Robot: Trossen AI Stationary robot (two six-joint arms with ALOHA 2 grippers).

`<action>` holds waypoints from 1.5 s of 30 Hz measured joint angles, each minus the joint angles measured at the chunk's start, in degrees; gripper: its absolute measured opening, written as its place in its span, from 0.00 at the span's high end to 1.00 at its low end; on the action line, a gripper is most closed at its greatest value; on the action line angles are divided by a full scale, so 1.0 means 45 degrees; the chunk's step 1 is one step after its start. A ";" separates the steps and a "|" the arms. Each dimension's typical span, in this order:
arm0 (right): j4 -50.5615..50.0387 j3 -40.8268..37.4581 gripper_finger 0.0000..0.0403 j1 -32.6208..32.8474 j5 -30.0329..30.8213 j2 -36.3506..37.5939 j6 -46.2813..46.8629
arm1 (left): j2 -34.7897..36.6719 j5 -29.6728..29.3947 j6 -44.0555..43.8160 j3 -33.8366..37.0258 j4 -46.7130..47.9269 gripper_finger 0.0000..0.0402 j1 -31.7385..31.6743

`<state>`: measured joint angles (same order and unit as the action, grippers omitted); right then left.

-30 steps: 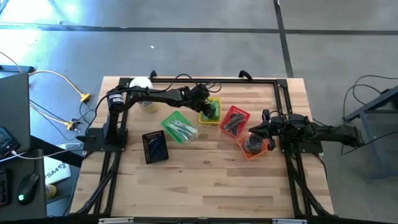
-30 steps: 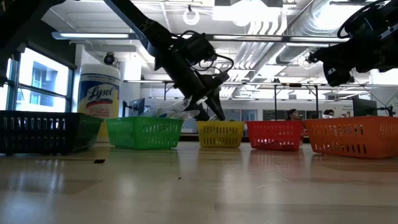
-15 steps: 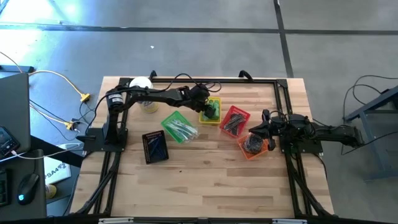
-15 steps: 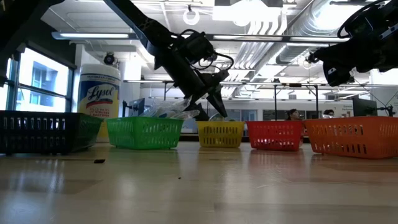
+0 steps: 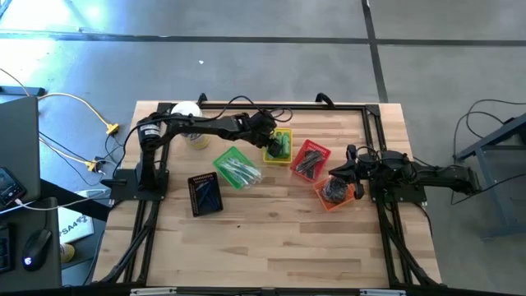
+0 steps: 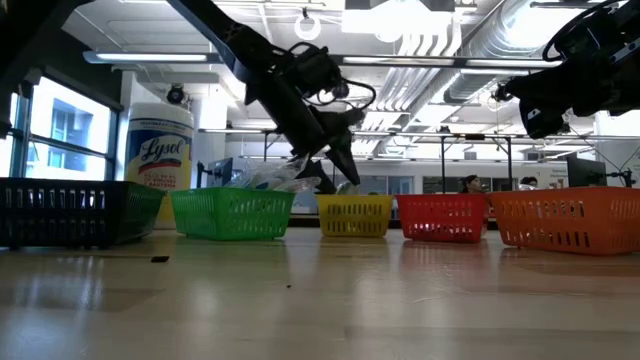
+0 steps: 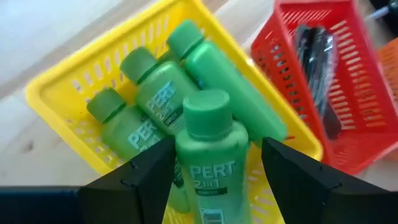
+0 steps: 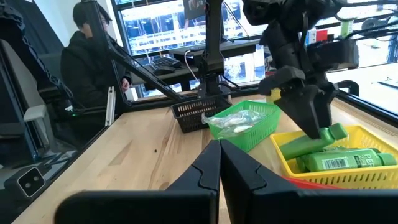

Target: Pick & Place Travel size toiletries

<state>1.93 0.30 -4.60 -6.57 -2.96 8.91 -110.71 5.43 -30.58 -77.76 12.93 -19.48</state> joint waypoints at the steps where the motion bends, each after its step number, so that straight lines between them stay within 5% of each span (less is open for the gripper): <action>1: 0.0000 0.0001 0.99 0.0002 -0.0005 0.0000 -0.0003 | 0.0099 -0.0041 0.0124 0.0000 0.0025 0.42 0.0005; 28: 0.0003 0.0001 1.00 0.0005 0.0007 0.0000 0.0006 | 0.5247 -0.0462 0.4957 0.0000 0.4018 0.43 0.0463; 33: 0.0010 0.0004 0.99 0.0002 0.0039 0.0000 0.0010 | 0.6059 -0.0475 0.6320 0.0005 0.5033 0.58 0.1287; 40: 0.0005 -0.0001 0.99 0.0005 0.0026 0.0000 0.0107 | 0.6962 -0.0475 0.7765 0.0087 0.5927 0.96 0.2919; 45: 0.0005 -0.0001 0.99 0.0004 0.0029 0.0000 0.0112 | 0.8040 -0.0411 0.9145 0.0467 0.6005 0.97 0.3930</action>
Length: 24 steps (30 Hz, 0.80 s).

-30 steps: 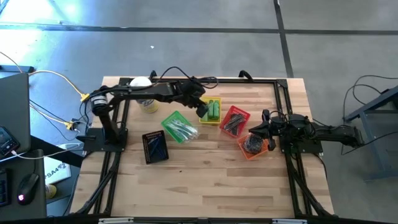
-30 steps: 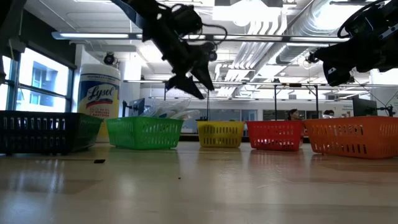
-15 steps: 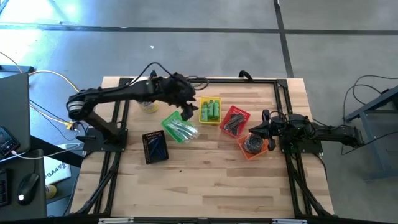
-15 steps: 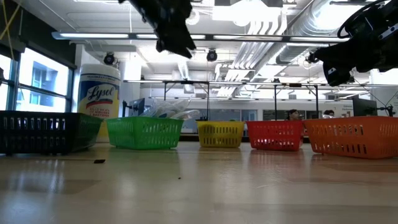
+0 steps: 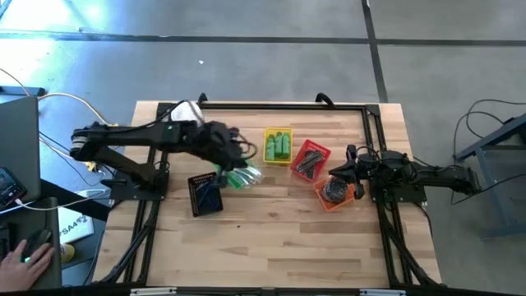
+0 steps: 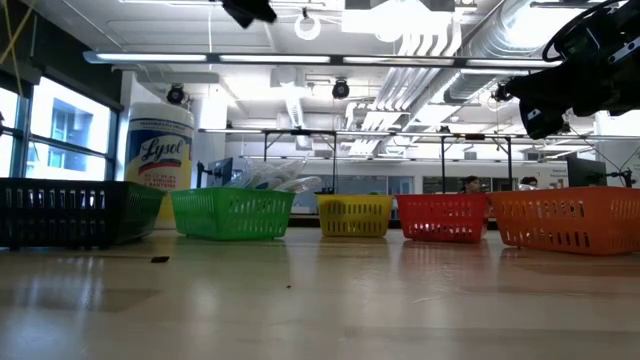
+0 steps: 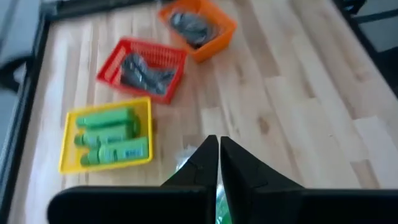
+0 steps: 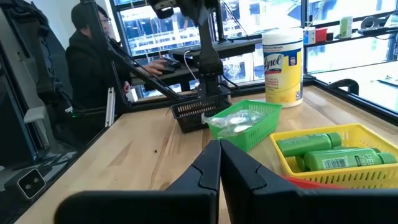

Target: Pick & Place Travel size toiletries

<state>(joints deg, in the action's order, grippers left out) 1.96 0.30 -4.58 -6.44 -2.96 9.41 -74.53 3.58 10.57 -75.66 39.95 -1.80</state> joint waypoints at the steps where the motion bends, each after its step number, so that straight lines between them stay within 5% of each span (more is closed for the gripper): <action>1: 0.0000 0.0004 1.00 0.0001 0.0000 0.0000 0.0000 | 0.0261 0.0031 0.0204 0.0203 -0.0176 0.98 0.0178; 24: 0.0073 0.0004 1.00 -0.0002 0.0000 0.0000 0.0199 | 0.8986 0.1043 -0.0411 1.2104 -1.0023 1.00 0.1088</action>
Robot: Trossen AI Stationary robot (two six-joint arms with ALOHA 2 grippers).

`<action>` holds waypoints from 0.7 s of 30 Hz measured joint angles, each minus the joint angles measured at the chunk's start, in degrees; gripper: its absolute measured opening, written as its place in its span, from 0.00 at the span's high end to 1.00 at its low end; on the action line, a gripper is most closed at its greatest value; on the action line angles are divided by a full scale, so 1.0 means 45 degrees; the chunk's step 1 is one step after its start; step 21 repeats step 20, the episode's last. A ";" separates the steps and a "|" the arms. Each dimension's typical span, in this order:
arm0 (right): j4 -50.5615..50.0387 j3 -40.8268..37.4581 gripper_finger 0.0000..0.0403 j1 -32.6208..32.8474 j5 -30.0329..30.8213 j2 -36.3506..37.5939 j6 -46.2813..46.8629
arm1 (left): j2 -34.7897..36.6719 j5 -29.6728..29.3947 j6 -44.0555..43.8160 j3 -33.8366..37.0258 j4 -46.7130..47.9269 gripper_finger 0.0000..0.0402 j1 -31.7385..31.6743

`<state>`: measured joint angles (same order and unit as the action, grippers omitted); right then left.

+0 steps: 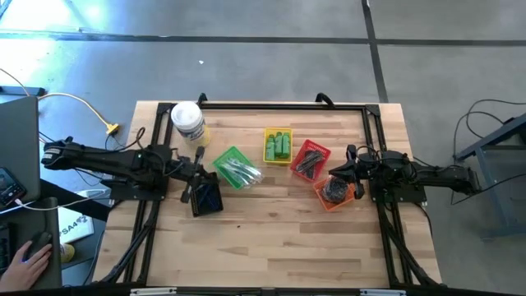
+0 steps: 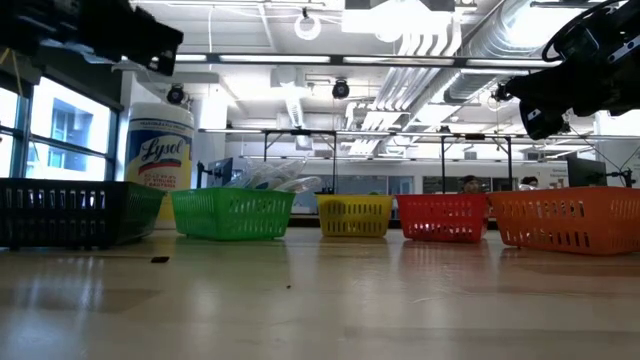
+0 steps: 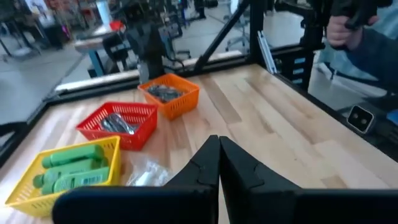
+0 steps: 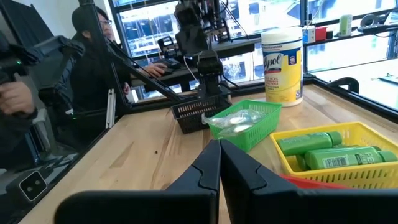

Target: Pick & Place Travel size toiletries

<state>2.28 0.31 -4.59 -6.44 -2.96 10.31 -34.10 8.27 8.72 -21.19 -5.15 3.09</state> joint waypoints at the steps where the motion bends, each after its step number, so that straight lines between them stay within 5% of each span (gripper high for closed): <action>1: 0.0008 -0.0003 1.00 0.0001 0.0000 0.0000 0.0000 | 0.0186 -0.0005 0.0013 0.0276 -0.0298 1.00 -0.0002; 21: 0.0570 -0.0004 1.00 0.0001 0.0073 0.0000 0.0333 | 0.2367 0.0418 0.1004 0.2644 -0.0236 1.00 -0.0015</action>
